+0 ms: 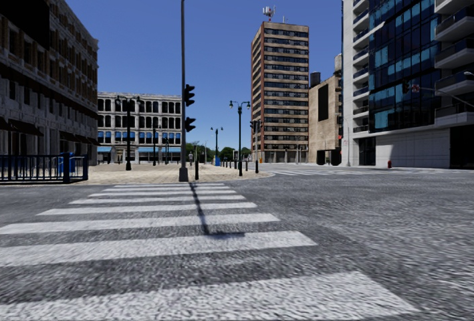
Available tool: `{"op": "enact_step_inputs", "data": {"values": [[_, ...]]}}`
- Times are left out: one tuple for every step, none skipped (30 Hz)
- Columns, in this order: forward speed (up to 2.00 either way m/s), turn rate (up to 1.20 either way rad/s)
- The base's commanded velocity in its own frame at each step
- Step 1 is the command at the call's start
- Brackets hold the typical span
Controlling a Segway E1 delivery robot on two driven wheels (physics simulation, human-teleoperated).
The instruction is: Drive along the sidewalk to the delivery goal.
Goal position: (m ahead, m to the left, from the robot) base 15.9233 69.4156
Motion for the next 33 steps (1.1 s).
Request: {"op": "enact_step_inputs", "data": {"values": [[1.9,0.0],[1.9,0.0],[1.9,0.0],[1.9,0.0],[1.9,0.0],[1.9,0.0],[1.91,0.0],[1.91,0.0],[1.91,0.0],[1.91,0.0],[1.91,0.0],[1.91,0.0],[1.91,0.0],[1.91,0.0],[1.91,0.0],[1.91,0.0],[1.91,0.0],[1.91,0.0],[1.91,0.0],[1.91,0.0],[1.91,0.0],[1.91,0.0],[1.91,0.0],[1.91,0.0],[1.91,0.25],[1.91,0.45],[1.91,0.59],[1.91,0.63],[1.91,0.63],[1.91,0.63],[1.91,0.42],[1.91,0.13],[1.91,0.13]]}}
